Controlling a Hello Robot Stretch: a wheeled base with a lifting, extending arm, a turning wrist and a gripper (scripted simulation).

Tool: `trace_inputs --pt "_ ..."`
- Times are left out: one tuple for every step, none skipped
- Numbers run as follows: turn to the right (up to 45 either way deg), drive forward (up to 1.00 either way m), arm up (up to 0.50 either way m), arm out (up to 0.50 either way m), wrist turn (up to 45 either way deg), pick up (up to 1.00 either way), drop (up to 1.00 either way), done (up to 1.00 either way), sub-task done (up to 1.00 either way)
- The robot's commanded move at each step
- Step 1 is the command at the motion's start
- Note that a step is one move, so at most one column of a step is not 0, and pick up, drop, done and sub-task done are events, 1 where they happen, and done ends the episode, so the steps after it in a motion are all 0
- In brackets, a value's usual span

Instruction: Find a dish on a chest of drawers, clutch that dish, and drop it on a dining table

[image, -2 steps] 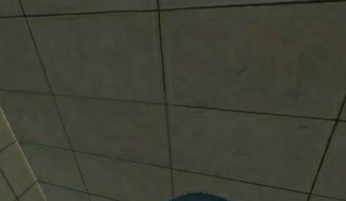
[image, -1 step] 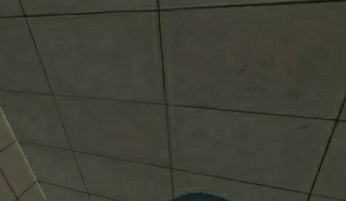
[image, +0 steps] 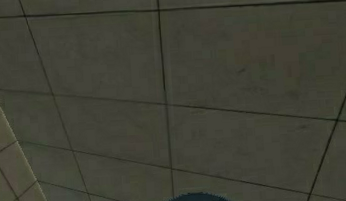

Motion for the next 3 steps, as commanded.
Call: trace_inputs --pt "-45.0 0.00 0.00 0.00 0.0 0.00 0.00 0.00 0.00" --pt "-45.0 0.00 0.00 0.00 0.0 0.00 0.00 0.00 0.00" --pt "-45.0 0.00 0.00 0.00 0.0 0.00 0.00 0.00 0.00"
